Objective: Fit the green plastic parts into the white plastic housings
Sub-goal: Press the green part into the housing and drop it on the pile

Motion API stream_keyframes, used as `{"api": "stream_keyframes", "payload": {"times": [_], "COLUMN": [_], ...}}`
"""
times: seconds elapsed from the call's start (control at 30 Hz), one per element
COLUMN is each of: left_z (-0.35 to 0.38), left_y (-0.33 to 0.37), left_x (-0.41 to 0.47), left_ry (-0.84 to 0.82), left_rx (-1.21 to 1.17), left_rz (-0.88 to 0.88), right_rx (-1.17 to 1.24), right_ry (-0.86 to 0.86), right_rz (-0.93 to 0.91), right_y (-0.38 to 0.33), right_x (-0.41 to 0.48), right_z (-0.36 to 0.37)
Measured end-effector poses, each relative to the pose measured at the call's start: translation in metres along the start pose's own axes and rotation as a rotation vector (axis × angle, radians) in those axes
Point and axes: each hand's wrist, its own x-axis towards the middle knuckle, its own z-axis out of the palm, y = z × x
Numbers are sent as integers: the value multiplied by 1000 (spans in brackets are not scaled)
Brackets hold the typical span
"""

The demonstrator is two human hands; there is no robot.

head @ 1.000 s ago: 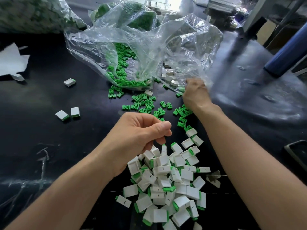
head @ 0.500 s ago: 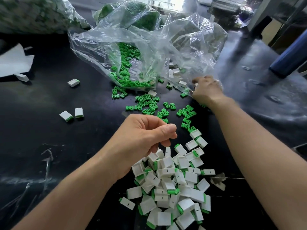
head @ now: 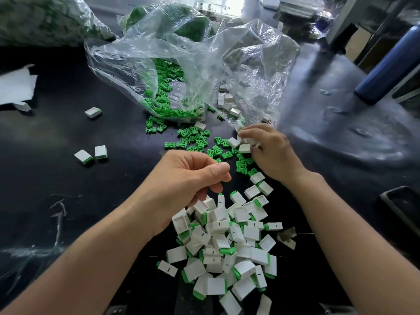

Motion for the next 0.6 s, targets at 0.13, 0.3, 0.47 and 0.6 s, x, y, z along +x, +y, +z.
{"api": "stream_keyframes", "payload": {"times": [0.13,0.3,0.47,0.6], "left_z": [1,1,1,0], "left_y": [0,0,0,-1], "left_x": [1,1,1,3], "left_ry": [8,14,32,45], "left_rx": [6,-5,7,11], "left_rz": [-2,7,5,2], "right_rx": [74,176,273,287], "right_ry": [-12,-2,24,49], "right_rz": [-29,5,41,43], "right_y": [-11,-20,-20,-18], "right_x": [-11,-16,-19,-23], "right_z": [1,3,2,-1]}}
